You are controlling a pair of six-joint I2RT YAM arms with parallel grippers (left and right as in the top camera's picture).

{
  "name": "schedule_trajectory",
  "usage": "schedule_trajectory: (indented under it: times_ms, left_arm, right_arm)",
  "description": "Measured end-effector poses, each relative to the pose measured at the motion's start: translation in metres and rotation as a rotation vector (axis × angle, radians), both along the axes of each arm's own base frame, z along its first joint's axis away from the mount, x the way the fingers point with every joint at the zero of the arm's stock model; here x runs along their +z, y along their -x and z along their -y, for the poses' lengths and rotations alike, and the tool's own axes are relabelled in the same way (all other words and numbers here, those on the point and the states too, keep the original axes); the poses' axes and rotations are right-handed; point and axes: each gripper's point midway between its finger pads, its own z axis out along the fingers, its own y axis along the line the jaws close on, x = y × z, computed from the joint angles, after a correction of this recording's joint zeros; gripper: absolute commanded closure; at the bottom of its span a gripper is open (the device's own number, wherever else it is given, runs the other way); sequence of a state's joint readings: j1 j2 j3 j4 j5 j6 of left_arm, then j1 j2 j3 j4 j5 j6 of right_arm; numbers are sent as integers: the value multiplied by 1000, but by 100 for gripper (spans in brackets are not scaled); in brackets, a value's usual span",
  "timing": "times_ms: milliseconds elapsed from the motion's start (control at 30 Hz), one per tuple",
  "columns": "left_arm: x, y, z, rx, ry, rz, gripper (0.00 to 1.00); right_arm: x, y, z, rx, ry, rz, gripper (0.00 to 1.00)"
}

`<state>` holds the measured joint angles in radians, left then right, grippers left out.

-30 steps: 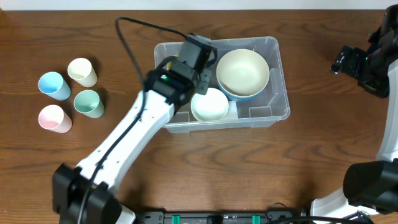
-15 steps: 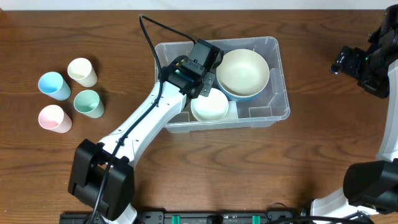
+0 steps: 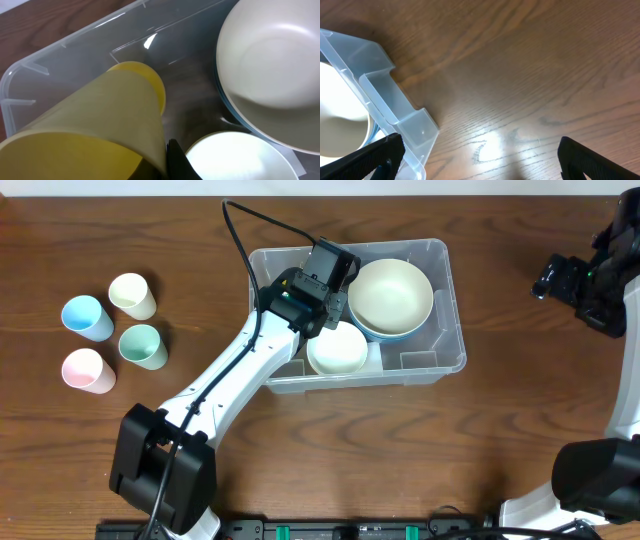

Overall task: Pack container
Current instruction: 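Lower the yellow cup into the first yellow cup and open the left gripper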

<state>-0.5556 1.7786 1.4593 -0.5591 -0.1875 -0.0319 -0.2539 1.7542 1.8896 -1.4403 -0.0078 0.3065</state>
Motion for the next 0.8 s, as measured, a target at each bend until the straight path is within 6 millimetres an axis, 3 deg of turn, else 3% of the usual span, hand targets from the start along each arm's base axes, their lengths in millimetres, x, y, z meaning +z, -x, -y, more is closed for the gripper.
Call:
schedule_trajectory:
  times_ms: [100,200,333,800]
  left_arm:
    - [0,-1,0,-4,-2,3,94]
    - [1,-2,-2,-5,-7,5,74]
    - [1,-4,-5,6,-5,8,60]
    - [4,-9,-8,20,-5,28,57]
  right_arm:
    - [0,0,0,0,0,0,1]
    - [0,0,0,0,0,0,1]
    - [0,0,0,0,0,0,1]
    - [0,0,0,0,0,0,1]
